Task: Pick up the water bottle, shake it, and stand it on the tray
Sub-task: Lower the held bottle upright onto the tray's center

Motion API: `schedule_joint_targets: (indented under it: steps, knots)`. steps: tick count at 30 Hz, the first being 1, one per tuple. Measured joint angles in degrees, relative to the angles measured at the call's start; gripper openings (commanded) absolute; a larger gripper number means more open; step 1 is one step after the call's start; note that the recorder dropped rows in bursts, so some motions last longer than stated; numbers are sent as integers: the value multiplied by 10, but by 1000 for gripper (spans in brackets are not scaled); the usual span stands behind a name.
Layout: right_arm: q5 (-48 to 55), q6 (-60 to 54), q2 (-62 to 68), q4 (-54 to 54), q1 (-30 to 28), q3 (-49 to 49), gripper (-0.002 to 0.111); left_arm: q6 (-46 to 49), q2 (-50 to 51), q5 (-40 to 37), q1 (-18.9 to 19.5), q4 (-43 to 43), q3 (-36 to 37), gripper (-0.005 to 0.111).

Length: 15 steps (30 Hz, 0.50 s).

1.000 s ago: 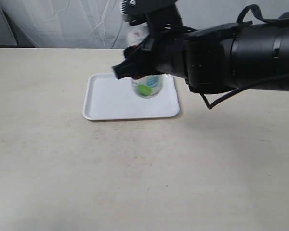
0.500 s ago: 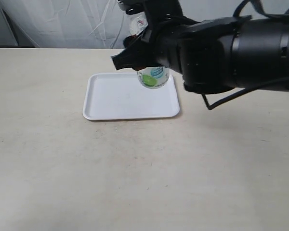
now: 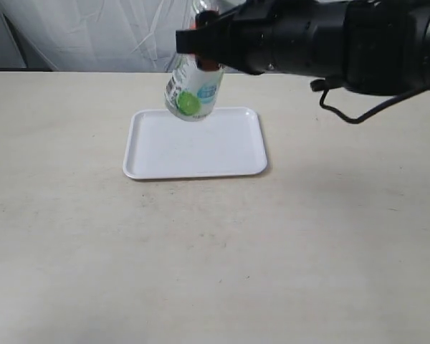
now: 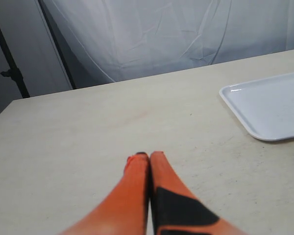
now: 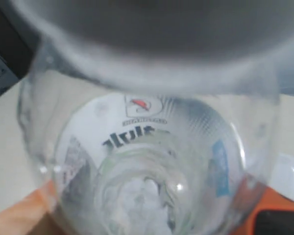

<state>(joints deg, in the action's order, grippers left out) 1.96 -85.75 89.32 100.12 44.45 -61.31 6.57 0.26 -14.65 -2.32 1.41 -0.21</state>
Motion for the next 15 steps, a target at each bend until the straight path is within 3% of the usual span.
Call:
schedule_joint_targets:
  steps: [6,15]
  knots:
    - [17,7,52,-30,-1,72,-1,0,0,0,0,0,0,0]
    - [-20,2,-4,-47,13,54,-1,0,0,0,0,0,0,0]
